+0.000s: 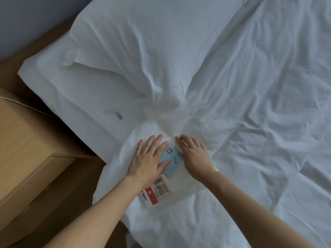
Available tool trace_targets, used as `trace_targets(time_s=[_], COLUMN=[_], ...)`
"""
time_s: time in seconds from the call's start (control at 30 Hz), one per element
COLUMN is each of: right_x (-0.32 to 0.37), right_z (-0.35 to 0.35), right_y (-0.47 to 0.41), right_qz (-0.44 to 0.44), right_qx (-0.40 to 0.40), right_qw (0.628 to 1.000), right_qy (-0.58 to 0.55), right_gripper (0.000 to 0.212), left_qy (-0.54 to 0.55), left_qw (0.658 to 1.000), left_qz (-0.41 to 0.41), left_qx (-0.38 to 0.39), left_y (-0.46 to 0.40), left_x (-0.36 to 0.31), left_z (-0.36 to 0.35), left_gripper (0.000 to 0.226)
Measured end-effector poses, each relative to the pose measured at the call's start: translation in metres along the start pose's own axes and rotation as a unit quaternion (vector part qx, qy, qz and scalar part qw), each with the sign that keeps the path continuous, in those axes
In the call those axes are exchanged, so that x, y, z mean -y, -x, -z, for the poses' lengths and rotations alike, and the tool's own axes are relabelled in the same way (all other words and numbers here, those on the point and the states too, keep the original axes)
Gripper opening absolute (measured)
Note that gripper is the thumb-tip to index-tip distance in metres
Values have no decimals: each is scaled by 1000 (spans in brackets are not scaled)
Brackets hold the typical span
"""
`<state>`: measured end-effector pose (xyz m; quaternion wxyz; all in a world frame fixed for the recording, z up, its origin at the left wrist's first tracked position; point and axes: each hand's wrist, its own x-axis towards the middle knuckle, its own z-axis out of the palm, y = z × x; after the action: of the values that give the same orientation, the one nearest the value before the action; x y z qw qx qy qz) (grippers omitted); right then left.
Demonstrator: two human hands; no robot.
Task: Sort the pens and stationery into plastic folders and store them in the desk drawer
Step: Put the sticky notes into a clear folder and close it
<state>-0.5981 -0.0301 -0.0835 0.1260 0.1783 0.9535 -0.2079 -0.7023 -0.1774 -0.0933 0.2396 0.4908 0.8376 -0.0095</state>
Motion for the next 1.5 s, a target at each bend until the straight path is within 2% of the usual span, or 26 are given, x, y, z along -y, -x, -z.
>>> trace_targets(time_s=[0.1, 0.17, 0.2, 0.3, 0.37, 0.43, 0.53, 0.63, 0.7, 0.77, 0.9, 1.1, 1.3, 1.5], right_x=[0, 2, 4, -3, -10, -16, -24, -29, -29, -25, -13, 28, 111, 221], right_z=[-7, -8, -5, 8, 23, 36, 38, 30, 26, 25, 31, 77, 167, 284], right_y=[23, 29, 28, 12, -3, -13, -15, -5, 2, 7, 13, 20, 40, 84], right_qz=[-35, -72, -93, -162, -207, -236, -246, -257, -260, -258, -238, -162, -80, 49], right_qx=[-43, -48, -74, -178, -158, -99, -49, -58, -78, -107, -146, -179, -227, -249], right_qw=[995, 988, 981, 953, 939, 928, 914, 877, 843, 821, 780, 764, 747, 734], right_qy=[-78, -131, -156, -184, -225, -270, -318, -402, -465, -497, -560, -599, -620, -630], right_gripper=[65, 76, 74, 45, 53, 58, 37, 16, 5, 9, 12, 8, 7, 9], left_qy=[-12, 27, 52, 112, 142, 168, 238, 362, 422, 457, 504, 521, 514, 466], left_qw=[999, 996, 992, 972, 960, 951, 934, 887, 850, 822, 790, 776, 746, 703], left_qz=[-21, -15, -2, 89, 152, 193, 221, 251, 284, 305, 288, 224, 164, 69], left_qx=[-26, -86, -113, -185, -187, -172, -146, -137, -141, -149, -198, -276, -390, -533], left_y=[4, 7, 9, 18, 28, 40, 54, 60, 57, 54, 62, 99, 169, 285], left_x=[7, 14, 19, 34, 43, 49, 53, 51, 50, 51, 51, 55, 69, 73], left_z=[12, 18, 20, 24, 24, 23, 15, 11, 12, 14, 23, 79, 192, 322], left_gripper=[80, 62, 54, 45, 47, 51, 56, 58, 50, 40, 26, 16, 9, 8])
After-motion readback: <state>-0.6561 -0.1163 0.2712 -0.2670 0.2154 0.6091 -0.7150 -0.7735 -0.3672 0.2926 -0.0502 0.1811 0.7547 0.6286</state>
